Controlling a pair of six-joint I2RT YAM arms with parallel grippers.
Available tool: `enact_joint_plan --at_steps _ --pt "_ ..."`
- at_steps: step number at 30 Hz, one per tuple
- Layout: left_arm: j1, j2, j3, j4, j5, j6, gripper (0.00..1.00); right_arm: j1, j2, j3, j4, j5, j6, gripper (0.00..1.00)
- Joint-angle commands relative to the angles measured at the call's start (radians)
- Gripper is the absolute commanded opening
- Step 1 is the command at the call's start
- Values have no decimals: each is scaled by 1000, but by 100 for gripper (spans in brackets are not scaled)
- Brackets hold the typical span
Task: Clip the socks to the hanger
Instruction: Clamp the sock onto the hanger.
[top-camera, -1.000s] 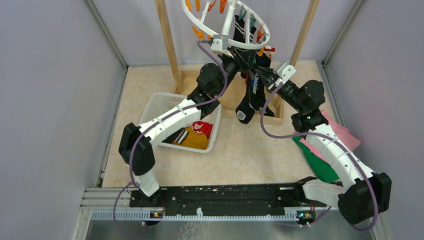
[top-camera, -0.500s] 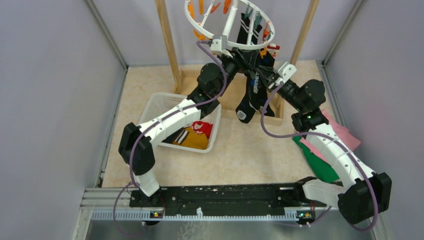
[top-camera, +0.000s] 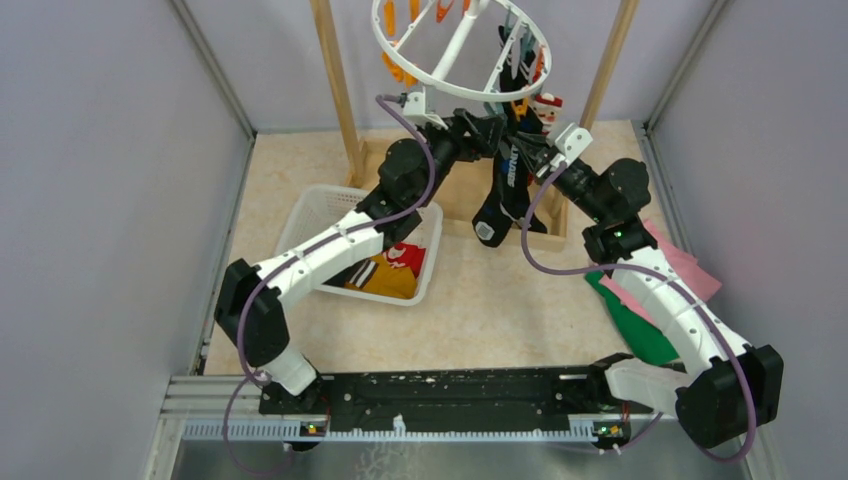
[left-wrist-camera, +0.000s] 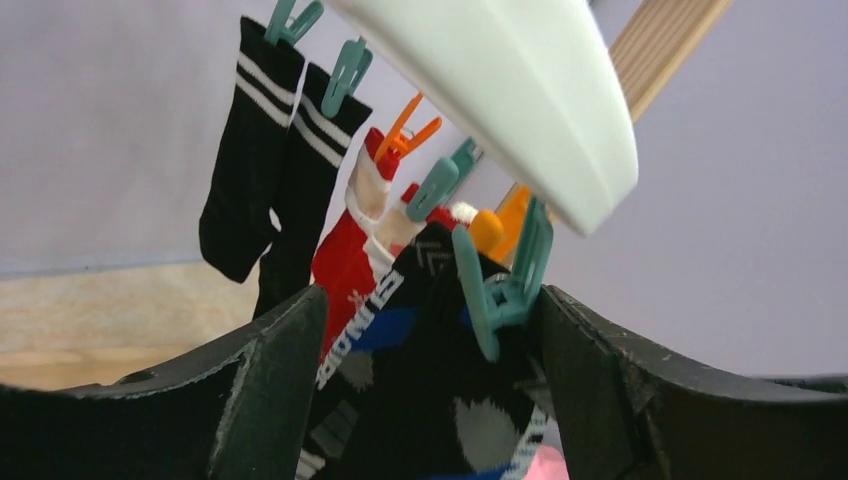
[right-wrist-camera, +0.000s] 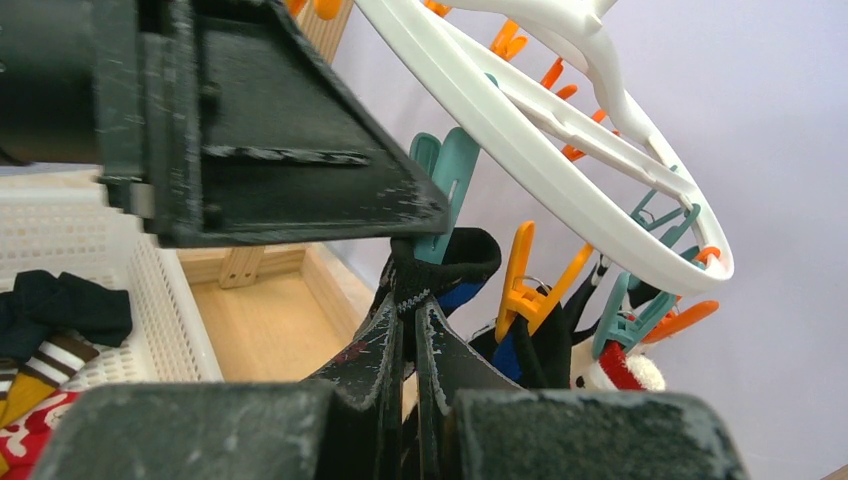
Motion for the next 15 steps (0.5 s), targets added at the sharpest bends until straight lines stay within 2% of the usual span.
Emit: enact_joint_plan --at_steps 1,8,12,15 --pt "0 -130 -86 10 18 -22 84 0 -27 19 44 -4 -1 0" --pt "2 -329 -238 -21 160 66 90 -8 -43 18 6 -16 15 21" --pt "4 -473 -379 -56 233 158 98 -24 -92 32 -77 -43 35 28" --pt "4 -580 -467 -104 272 199 98 -43 -149 29 -178 -110 75 38"
